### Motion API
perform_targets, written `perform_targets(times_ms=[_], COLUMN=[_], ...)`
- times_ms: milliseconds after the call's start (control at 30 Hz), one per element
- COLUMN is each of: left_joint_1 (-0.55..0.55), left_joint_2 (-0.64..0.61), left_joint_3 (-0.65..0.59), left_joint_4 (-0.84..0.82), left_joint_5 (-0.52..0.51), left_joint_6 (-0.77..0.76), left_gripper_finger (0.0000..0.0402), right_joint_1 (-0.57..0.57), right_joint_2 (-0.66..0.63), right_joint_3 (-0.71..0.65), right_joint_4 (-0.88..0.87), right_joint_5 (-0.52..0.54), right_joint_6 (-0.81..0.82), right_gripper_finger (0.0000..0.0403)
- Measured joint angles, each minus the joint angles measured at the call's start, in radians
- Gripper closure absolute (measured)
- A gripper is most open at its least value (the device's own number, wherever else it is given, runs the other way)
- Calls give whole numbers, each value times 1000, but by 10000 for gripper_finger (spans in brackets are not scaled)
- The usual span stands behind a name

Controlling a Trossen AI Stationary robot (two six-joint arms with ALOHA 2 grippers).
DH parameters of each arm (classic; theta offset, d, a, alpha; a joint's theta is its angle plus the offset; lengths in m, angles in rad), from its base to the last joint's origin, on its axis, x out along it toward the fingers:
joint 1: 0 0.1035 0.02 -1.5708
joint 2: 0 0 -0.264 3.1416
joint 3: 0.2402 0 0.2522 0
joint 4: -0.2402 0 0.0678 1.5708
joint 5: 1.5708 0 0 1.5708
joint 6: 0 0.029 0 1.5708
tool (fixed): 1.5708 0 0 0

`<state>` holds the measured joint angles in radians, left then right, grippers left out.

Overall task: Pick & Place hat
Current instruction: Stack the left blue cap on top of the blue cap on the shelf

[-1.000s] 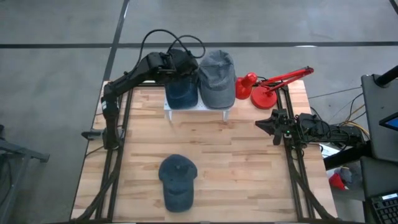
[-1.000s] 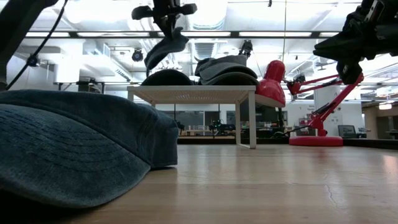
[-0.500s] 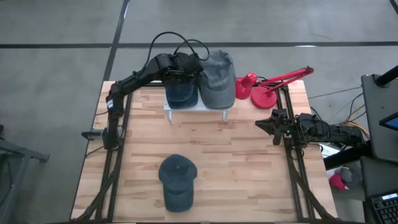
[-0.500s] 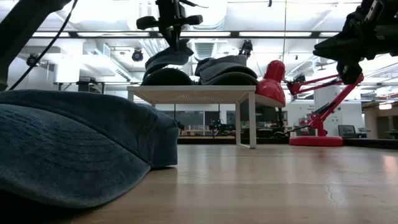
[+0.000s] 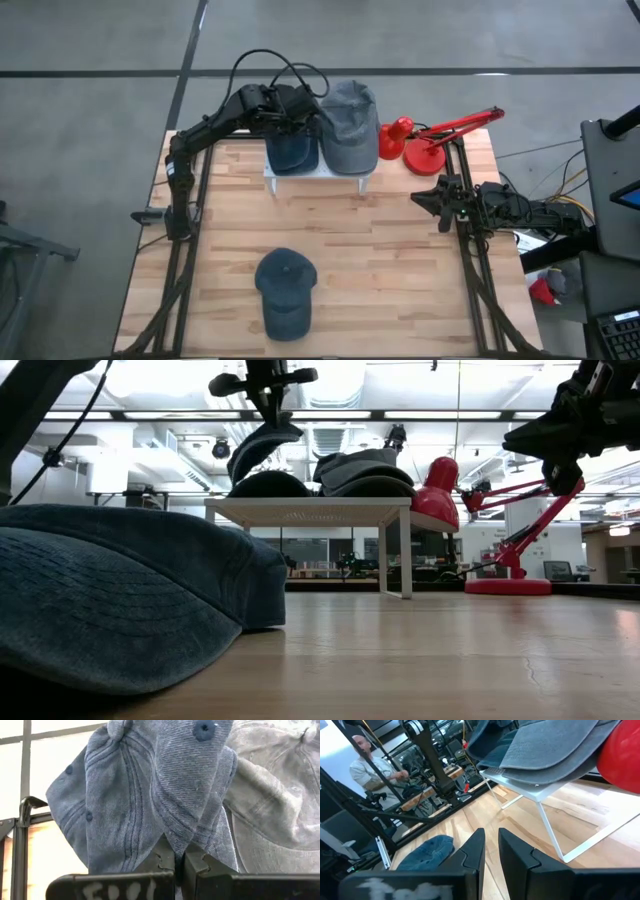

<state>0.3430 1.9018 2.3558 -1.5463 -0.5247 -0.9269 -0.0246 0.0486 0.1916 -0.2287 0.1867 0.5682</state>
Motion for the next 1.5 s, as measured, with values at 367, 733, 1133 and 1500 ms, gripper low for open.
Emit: perform_targets(times_ms=[367,733,1133,1500], left_joint_1=[0,6,15,17], left_joint_2=[64,97,99,77], left_joint_3=[-5,-6,-6,-6], left_joint_4=[2,106,99,72], left_joint_5=[38,36,63,63], left_joint_6=[6,2,-8,-17], left_gripper_finger=[401,401,329,312], right_joint_1=[0,0,0,0], right_joint_2=[0,-1,0,0], right_joint_3=[0,0,0,0], right_joint_4=[0,0,0,0], right_joint_5=[79,79,78,78], right_joint_6=[-4,-2,0,-2], right_gripper_finger=[351,351,351,351])
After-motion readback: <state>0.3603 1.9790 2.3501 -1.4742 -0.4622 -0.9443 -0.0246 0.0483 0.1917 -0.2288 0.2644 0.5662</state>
